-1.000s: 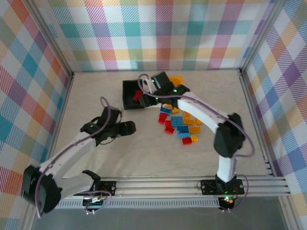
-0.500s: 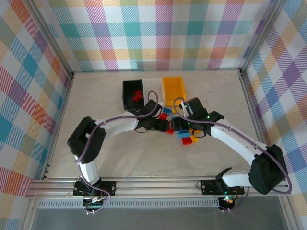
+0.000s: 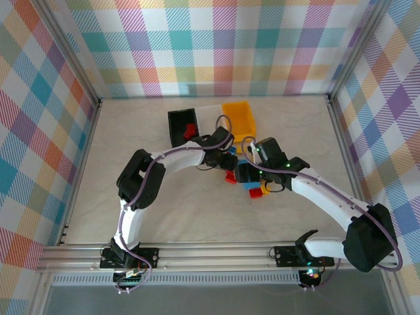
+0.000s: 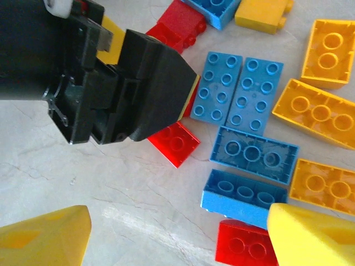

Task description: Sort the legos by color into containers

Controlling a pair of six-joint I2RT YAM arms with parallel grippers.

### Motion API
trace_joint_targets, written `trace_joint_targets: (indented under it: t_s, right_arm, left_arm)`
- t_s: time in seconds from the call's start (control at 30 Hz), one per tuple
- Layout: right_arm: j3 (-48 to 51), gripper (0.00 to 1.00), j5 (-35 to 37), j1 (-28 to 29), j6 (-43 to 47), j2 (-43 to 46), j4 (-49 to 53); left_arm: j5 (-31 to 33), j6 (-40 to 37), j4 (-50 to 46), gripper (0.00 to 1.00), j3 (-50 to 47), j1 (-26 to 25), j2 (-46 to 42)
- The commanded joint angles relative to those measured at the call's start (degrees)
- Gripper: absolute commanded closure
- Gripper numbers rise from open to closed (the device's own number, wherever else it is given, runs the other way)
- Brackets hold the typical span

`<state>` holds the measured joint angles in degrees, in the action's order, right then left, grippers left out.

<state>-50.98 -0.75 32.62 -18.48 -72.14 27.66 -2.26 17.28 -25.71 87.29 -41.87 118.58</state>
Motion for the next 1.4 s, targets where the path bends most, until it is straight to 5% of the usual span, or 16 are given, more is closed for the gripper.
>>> trace_joint_targets:
  t_s: [0.0, 0.47, 0.83, 1.0, 1.37]
  right_arm:
    - [0.42, 0.17, -3.64, -0.28, -1.56, -2.55, -3.28]
    - [-0.88, 0.18, -8.21, -0.19, -0.33, -9.83, -8.05]
    - [-3.5, 0.18, -7.89, -0.17, 0.47, -13.68, -7.71]
    - [-5.09, 0.17, -7.75, -0.02, 0.33, -15.36, -7.17]
    - [-6.06, 0.18, -6.19, -0.01, 0.25, -15.45, -4.35]
  left_arm:
    - [3.17, -2.78, -3.94, 0.33, 1.7, 1.42, 1.66]
    - [6.78, -3.15, -1.88, 0.46, -5.57, 3.82, -0.88]
    - [5.47, 1.51, 2.12, 0.49, -24.48, 3.85, -16.03]
    - [3.02, 0.71, 3.26, 0.34, -23.32, 4.03, -17.87]
    - [-2.09, -4.54, 5.99, 0.33, -13.85, 4.02, -8.44]
